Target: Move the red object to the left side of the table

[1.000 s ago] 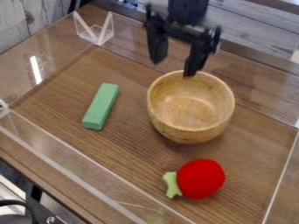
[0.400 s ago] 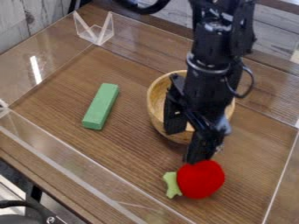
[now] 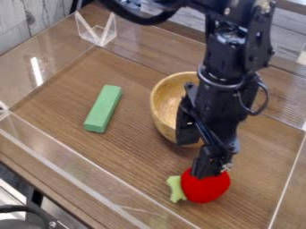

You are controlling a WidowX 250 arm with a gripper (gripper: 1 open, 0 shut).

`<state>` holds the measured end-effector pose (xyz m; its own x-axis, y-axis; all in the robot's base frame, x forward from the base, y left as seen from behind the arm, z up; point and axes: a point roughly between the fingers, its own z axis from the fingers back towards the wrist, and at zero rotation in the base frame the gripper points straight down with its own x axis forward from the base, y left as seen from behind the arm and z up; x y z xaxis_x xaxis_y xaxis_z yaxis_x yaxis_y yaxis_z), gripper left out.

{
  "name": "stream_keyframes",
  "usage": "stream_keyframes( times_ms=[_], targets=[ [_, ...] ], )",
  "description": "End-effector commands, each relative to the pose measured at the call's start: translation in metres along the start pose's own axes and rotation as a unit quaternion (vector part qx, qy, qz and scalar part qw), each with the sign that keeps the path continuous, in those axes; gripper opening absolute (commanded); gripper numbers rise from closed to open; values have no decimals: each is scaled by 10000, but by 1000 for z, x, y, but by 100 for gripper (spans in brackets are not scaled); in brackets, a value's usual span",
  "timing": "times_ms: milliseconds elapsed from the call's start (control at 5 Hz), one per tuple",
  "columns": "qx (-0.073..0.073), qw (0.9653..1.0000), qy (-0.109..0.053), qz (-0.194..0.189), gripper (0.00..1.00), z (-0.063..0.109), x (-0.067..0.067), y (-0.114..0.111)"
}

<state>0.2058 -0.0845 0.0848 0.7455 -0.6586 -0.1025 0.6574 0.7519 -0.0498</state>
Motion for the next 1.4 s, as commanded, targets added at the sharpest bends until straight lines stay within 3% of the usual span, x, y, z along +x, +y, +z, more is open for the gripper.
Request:
stream_keyframes(
  times_ms=[0, 200, 400, 600, 800, 1200],
  targets=[
    [135, 9991, -311, -245, 100, -6, 3, 6],
    [162, 9983, -397, -402, 100, -25, 4, 14],
    [170, 9957, -428, -799, 100, -48, 2, 11],
    [378, 9899, -476, -1282, 0, -44, 1, 4],
    [517, 9901, -480, -1212, 0, -27, -11, 11],
    [594, 9883, -570, -1288, 0, -22, -21, 24]
  ],
)
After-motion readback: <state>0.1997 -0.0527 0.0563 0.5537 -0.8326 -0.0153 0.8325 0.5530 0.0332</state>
